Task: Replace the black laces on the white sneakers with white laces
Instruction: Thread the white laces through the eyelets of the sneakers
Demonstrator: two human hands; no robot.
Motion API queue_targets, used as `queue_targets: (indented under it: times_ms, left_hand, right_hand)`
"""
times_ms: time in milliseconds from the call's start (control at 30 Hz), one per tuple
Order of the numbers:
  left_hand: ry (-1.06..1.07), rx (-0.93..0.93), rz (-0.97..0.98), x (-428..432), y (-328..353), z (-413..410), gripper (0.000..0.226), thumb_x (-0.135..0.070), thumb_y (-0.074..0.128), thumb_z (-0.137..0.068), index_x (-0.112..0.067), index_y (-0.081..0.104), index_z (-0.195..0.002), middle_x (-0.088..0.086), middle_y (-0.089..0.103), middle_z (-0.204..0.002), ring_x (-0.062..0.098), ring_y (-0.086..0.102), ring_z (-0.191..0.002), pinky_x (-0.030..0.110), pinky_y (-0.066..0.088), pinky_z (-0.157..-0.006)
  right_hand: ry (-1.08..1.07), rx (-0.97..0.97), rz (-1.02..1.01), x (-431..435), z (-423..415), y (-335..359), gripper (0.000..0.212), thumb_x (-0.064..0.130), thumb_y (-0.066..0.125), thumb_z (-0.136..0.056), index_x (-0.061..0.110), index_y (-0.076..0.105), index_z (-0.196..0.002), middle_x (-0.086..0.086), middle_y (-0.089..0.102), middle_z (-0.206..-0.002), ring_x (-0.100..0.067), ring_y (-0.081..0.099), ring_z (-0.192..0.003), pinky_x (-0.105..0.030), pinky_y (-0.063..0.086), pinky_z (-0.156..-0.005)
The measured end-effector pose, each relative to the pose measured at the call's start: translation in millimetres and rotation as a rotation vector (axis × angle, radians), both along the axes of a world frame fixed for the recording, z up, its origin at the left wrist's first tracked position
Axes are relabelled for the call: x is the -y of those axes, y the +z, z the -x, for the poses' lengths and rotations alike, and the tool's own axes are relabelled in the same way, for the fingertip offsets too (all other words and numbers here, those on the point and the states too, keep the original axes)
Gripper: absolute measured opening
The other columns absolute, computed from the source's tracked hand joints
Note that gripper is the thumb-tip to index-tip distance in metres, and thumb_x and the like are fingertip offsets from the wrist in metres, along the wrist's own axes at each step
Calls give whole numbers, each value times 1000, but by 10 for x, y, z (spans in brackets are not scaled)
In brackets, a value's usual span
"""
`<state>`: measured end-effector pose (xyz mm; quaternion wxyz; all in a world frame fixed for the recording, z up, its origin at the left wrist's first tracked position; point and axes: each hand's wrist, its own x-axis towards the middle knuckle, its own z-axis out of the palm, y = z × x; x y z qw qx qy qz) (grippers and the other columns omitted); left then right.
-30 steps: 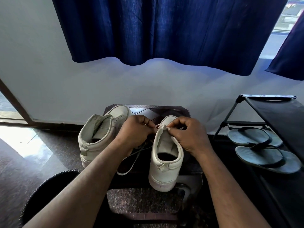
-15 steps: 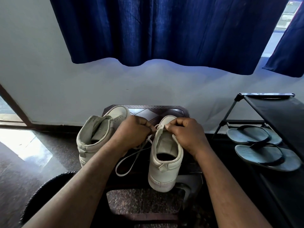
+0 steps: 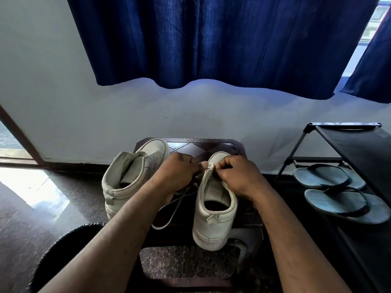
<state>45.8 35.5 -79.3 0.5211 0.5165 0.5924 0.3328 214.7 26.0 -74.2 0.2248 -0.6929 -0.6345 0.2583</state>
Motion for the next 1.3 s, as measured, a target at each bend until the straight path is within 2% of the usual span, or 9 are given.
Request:
queue_targets:
  times_ms: [100,233,367,500,667,767,1000,1167,1300]
  left_hand:
    - [-32,-84,-47,-1,0,-11,36,-33,77,-93,3,74,-97,3,61,-65,13,47,-54,19,42,-51]
    - [-83,-162,-81,8,-10,-30,29,-28,70,-99,0,75,-92,-7,52,-50,4,38,-38,12,33,-38]
    - [-113,-296,-153,3,-4,-43,19,-14,66,-97,-14,76,-81,-5,67,-65,5,54,-55,13,40,-44]
    - [-83,-445,-195,-36,-27,-50,17,-18,67,-93,-23,75,-79,-8,75,-80,10,67,-78,16,47,-59]
    - [-60,-282,-182,-18,-34,-30,18,-9,65,-95,-17,76,-83,-8,68,-63,-4,52,-43,12,38,-41]
    - [-72,-275,-186,-15,-30,-21,17,-10,66,-96,-16,76,-84,-10,66,-59,-5,48,-38,11,36,-40]
    - [-69,-351,-192,-34,-58,-26,13,-14,70,-91,-21,77,-82,-3,76,-78,10,64,-69,26,55,-68]
    - [-53,-510,-189,-64,-67,-33,11,-25,72,-88,-27,79,-79,-7,75,-79,13,68,-76,23,48,-62]
    - [-85,-541,-165,-83,-71,-18,15,-18,66,-89,-20,79,-80,-2,75,-80,21,70,-83,25,48,-67]
  right_hand:
    - [1,-19,25,-10,2,9,22,17,67,-91,29,68,-72,12,74,-92,-15,67,-97,-29,50,-87]
    - [-86,-208,-19,28,-12,-9,20,20,73,-92,27,70,-73,13,73,-86,-11,67,-90,-30,53,-85]
    - [-141,-291,-83,62,-3,-53,14,19,75,-91,23,74,-77,10,75,-85,-9,68,-86,-31,55,-82]
    - [-112,-341,-36,62,-47,-47,11,15,74,-91,21,75,-82,8,75,-87,-11,69,-85,-28,54,-76]
    - [-66,-275,-25,43,-58,-20,9,19,76,-89,20,77,-80,9,75,-83,-6,68,-82,-22,50,-72]
    - [-74,-287,-8,20,-48,-42,11,18,76,-87,19,78,-76,8,75,-79,-9,68,-80,-25,52,-72]
    - [-89,-506,29,23,-51,-78,19,5,78,-81,18,77,-66,3,75,-73,-12,67,-75,-39,59,-83]
    - [-122,-474,-72,33,-32,-135,15,14,81,-78,25,77,-68,8,75,-74,-11,70,-80,-38,57,-82]
    - [-129,-529,-66,32,-130,-157,13,14,85,-79,22,77,-71,4,76,-74,-9,68,-72,-39,59,-81]
